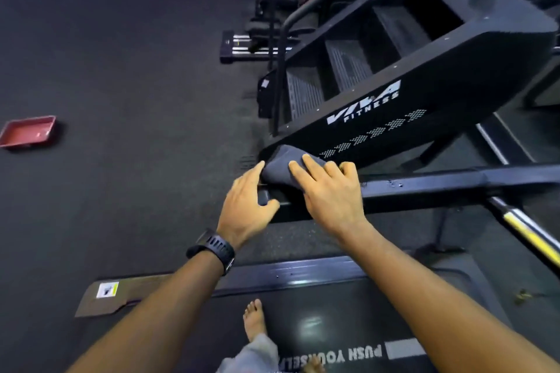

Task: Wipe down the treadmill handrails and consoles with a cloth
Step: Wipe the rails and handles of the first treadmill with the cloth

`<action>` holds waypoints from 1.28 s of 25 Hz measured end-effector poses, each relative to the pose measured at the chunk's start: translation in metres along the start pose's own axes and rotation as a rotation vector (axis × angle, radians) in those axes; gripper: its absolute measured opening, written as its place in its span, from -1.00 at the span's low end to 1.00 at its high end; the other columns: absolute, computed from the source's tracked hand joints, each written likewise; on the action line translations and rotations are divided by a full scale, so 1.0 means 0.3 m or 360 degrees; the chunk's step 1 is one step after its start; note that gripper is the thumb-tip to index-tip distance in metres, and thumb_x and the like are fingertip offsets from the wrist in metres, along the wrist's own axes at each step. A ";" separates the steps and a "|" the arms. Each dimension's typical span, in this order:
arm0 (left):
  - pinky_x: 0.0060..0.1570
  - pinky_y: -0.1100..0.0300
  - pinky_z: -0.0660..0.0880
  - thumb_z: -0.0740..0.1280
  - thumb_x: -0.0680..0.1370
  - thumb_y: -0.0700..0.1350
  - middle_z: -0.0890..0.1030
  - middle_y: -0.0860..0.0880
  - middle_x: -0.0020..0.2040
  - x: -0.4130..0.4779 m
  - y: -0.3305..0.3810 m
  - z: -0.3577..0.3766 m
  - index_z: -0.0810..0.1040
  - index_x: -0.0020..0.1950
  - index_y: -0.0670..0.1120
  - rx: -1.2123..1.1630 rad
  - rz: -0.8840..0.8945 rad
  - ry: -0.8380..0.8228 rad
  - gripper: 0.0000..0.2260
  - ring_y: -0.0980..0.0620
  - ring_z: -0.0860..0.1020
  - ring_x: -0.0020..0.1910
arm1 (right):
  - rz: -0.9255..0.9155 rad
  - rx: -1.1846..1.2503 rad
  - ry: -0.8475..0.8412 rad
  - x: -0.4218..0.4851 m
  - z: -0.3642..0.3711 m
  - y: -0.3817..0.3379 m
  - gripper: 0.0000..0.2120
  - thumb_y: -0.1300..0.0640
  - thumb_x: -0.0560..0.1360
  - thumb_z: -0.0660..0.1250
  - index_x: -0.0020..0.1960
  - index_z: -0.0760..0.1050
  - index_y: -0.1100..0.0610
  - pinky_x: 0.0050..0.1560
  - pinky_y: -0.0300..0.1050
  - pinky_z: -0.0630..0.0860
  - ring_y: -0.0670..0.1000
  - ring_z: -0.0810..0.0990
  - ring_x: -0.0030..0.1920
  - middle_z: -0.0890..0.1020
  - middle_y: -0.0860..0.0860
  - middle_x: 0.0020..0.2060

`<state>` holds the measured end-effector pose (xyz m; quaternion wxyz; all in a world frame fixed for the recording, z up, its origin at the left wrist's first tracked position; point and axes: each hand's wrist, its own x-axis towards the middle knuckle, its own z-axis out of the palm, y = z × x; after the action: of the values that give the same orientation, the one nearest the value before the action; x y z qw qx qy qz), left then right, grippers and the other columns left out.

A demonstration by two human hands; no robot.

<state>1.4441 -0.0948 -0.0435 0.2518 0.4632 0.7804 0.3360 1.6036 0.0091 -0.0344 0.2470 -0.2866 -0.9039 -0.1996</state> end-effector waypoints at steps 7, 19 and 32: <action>0.47 0.11 0.19 0.41 0.49 -0.09 0.16 0.00 0.60 -0.002 -0.094 -0.011 -0.03 0.63 0.02 -0.0152 -0.0133 -0.0149 -0.16 0.04 0.16 0.55 | 0.0289 0.0491 -0.0821 0.085 -0.066 -0.138 -0.52 -0.24 0.41 0.26 0.20 0.57 -0.01 0.25 0.22 0.43 0.14 0.54 0.02 0.60 0.02 0.10; 0.52 0.20 0.06 0.30 0.61 0.00 -0.03 0.01 0.63 -0.047 -0.113 -0.001 -0.12 0.62 -0.08 0.0095 -0.0018 -0.0077 -0.25 0.10 0.00 0.59 | 0.0170 0.0674 -0.1354 0.175 0.027 -0.126 -0.36 -0.28 0.53 0.10 0.58 0.09 -0.22 0.35 0.23 0.26 0.22 0.35 0.34 0.23 -0.01 0.55; 0.47 0.32 0.03 0.19 0.65 0.08 0.07 0.04 0.62 -0.104 -0.162 0.021 -0.06 0.63 -0.04 0.0111 -0.0121 0.0005 -0.35 0.16 0.07 0.56 | 0.0354 0.0762 -0.1523 0.204 0.036 -0.097 -0.48 -0.19 0.53 0.15 0.48 0.21 -0.28 0.24 0.18 0.43 0.23 0.44 0.26 0.35 -0.05 0.38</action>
<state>1.4352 -0.1375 -0.0819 0.2468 0.4412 0.8091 0.2995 1.5384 0.0183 -0.0152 -0.1137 -0.3749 -0.8998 0.1918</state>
